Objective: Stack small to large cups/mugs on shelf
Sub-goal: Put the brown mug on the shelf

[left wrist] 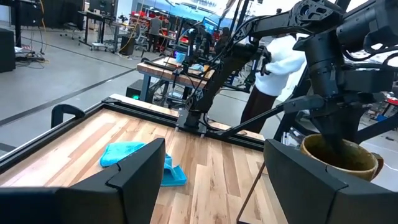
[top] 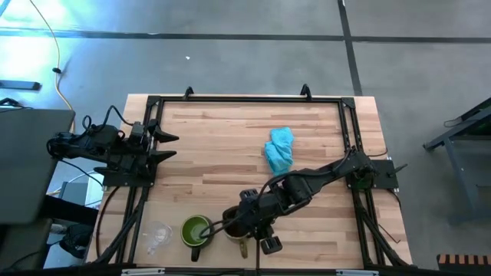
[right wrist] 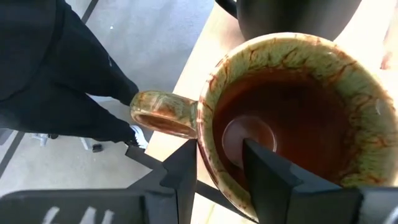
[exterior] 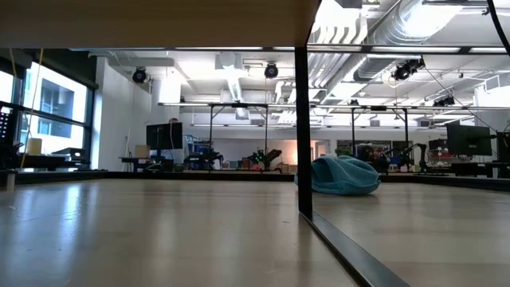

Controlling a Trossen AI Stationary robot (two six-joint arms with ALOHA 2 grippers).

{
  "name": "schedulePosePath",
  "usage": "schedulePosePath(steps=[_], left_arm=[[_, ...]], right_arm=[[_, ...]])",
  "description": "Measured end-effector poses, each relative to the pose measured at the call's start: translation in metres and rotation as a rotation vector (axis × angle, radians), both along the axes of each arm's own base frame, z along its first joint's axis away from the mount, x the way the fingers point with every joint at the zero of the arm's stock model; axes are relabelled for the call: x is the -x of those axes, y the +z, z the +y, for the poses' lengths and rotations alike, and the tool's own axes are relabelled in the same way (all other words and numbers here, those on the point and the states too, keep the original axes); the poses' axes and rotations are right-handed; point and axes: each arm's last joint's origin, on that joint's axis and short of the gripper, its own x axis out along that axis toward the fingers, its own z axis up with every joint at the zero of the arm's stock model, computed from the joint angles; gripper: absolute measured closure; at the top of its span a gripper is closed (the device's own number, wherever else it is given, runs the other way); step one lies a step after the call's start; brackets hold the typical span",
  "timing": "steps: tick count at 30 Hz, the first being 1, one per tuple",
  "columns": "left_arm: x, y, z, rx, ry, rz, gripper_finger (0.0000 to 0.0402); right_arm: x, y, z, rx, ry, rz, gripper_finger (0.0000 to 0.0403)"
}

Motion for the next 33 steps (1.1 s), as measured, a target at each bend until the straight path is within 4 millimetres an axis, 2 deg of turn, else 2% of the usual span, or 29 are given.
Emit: schedulePosePath(steps=[22,33], left_arm=[[0.0000,0.0000,0.0001,-0.004,0.006,0.001,0.0140],[0.0000,0.0000,0.0002,-0.021,0.009,0.004,0.0140]], right_arm=[[0.0002,0.0012,0.0026,-0.084,0.012,0.035,0.0284],[-0.0019,0.0031,0.0040,-0.102,0.017,0.008,0.0305]])
